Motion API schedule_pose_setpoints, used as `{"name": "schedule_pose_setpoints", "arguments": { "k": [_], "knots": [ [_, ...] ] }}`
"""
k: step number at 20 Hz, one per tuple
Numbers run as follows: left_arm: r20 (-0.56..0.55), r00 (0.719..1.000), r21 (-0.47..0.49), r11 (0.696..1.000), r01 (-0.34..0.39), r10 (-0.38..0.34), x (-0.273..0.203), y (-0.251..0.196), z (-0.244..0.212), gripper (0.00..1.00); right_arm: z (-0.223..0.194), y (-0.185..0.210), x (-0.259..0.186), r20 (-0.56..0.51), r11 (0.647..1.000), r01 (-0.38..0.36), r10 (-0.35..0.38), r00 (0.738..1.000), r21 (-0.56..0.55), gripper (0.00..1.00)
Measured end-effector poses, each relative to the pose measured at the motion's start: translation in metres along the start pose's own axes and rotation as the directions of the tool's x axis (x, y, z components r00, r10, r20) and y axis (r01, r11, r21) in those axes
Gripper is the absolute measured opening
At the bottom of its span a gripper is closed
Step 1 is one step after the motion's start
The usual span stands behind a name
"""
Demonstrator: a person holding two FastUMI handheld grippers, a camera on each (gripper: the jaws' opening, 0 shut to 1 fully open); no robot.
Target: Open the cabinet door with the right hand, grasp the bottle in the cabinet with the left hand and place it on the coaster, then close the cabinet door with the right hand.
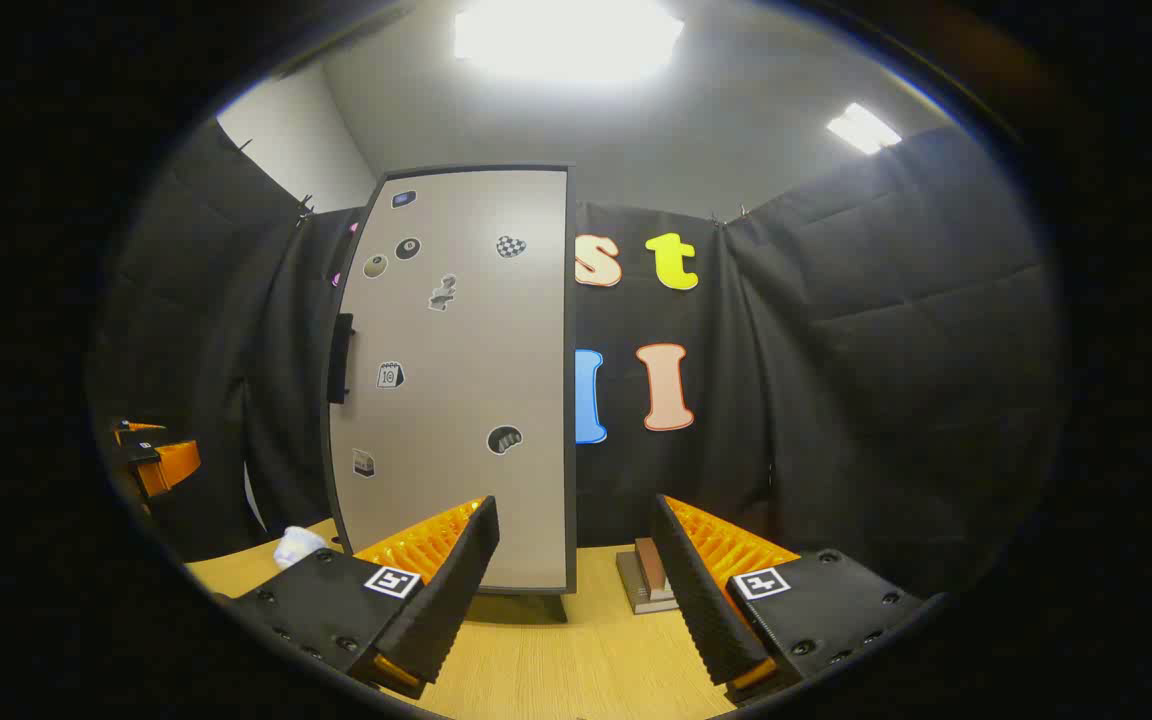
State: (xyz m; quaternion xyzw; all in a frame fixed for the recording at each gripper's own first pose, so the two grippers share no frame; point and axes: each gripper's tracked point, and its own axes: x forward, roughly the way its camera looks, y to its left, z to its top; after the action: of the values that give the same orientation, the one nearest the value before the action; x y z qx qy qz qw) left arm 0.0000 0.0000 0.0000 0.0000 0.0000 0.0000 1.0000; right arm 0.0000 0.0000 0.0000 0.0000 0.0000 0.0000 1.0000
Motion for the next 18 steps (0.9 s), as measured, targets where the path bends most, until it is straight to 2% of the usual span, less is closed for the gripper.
{"name": "schedule_pose_setpoints", "arguments": {
  "k": [5, 18],
  "knots": [
    [0.003, 1.000, 0.020, 1.000, -0.006, 0.006, 0.005, 0.000, 0.003, 0.87, 0.005, 0.006, 0.011, 0.005, 1.000, -0.014, 0.014, 1.000, 0.007, 0.98],
    [0.028, 1.000, 0.001, 1.000, 0.008, -0.008, 0.025, 0.003, 0.016, 0.87, 0.013, 0.015, 0.027, -0.008, 1.000, -0.016, 0.017, 1.000, 0.012, 0.97]
  ]
}}
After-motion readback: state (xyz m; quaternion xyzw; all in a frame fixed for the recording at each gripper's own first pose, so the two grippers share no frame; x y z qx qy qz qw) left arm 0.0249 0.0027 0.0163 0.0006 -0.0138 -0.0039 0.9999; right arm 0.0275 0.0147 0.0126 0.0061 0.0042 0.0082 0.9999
